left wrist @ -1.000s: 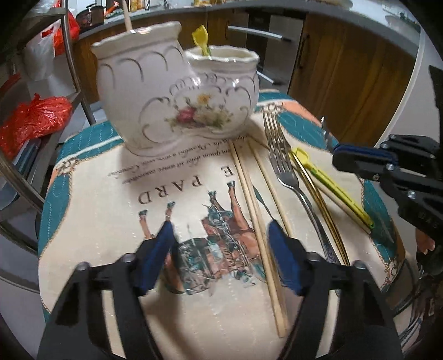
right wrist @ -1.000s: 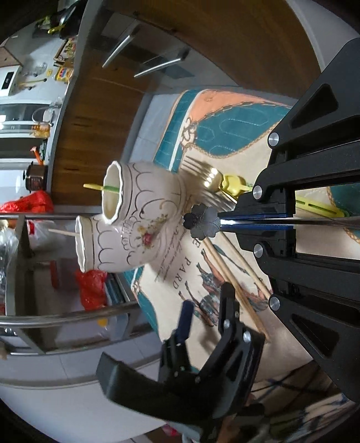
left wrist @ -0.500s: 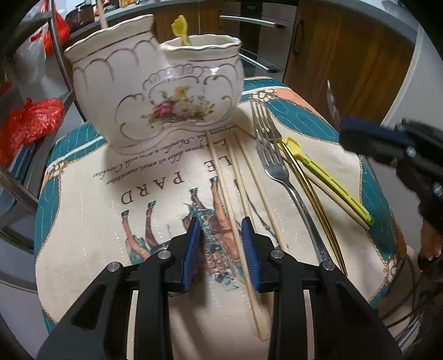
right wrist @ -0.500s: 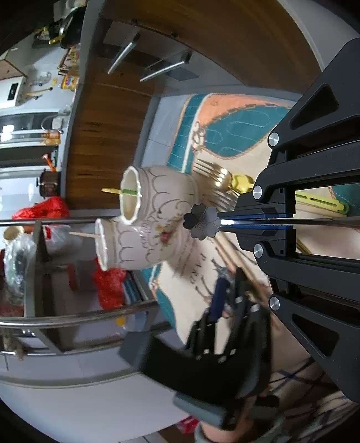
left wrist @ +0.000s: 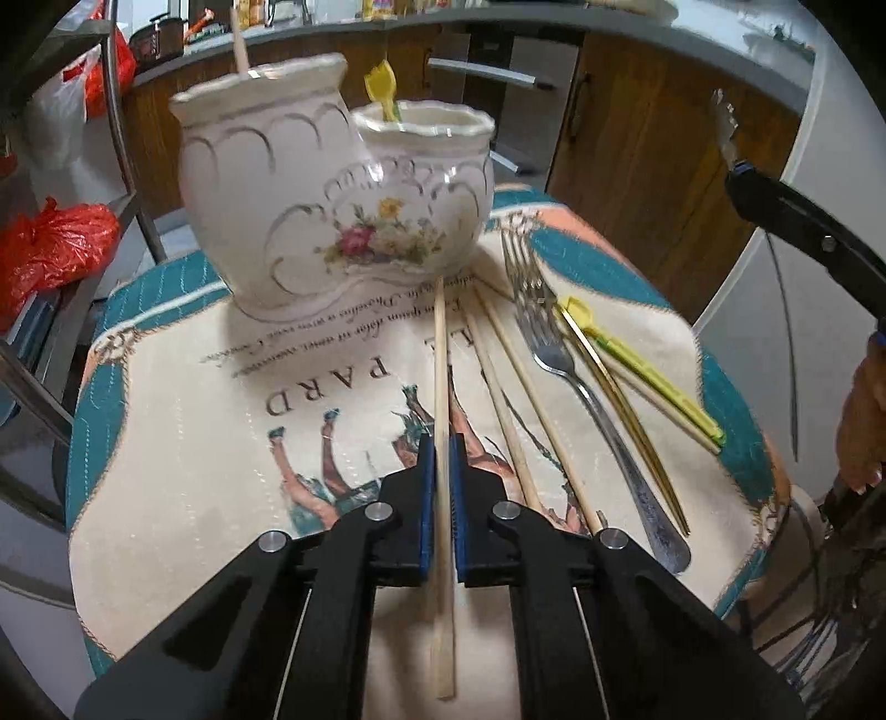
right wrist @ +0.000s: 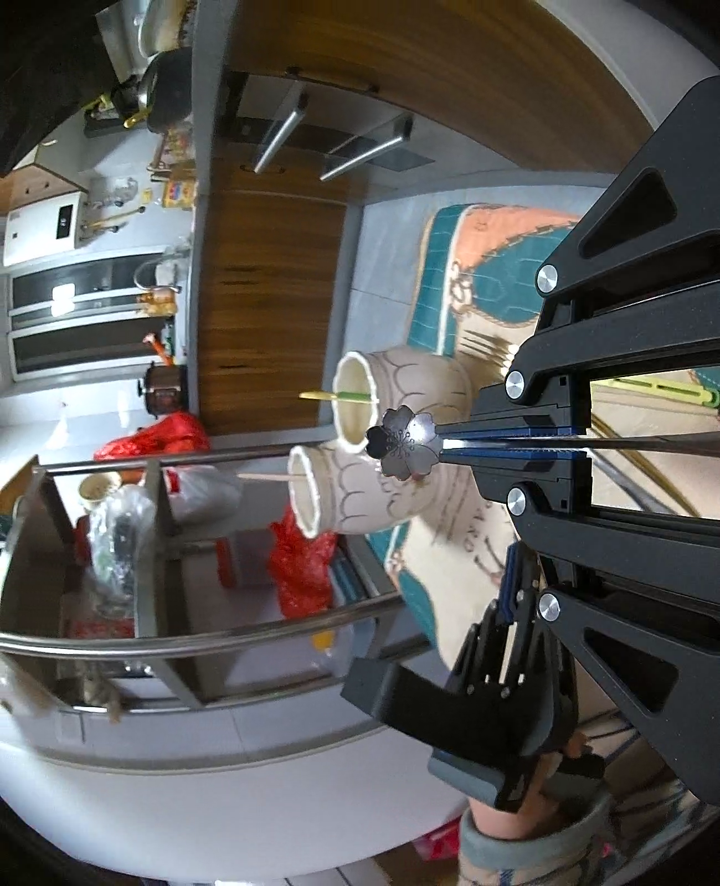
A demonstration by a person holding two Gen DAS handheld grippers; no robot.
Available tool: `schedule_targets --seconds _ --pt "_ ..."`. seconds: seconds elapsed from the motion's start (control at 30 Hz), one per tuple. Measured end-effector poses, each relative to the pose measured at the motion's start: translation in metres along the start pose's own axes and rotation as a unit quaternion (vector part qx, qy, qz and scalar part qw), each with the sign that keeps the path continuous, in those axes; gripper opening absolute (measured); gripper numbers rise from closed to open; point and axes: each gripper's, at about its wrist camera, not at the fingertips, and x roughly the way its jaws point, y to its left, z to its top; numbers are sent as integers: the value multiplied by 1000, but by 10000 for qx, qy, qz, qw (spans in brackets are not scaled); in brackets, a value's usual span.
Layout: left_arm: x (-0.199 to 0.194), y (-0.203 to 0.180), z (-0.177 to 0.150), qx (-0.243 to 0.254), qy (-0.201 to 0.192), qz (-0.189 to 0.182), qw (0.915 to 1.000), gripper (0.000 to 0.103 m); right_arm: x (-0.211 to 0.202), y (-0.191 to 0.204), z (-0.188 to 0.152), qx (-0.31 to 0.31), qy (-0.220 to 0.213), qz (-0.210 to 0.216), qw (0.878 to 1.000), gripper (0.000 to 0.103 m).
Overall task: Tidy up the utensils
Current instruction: 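Drop the flower spoon into the short holder while the left tool drops the chopstick into the tall holder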
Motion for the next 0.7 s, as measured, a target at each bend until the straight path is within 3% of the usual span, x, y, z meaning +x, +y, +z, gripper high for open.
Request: schedule_targets --seconds 0.1,0.33,0.47,0.7 --pt "-8 9 -4 -34 -97 18 9999 5 -4 3 5 -1 -109 -26 9999 4" --pt "-44 18 -3 1 -1114 -183 9936 5 -12 4 18 203 -507 -96 9985 4" --pt "-66 24 5 -28 -1835 -168 9829 5 -1 -1 30 425 -562 -92 9975 4" --pt "-95 35 43 -45 -2722 -118 9622 5 29 -13 58 712 -694 -168 9949 4"
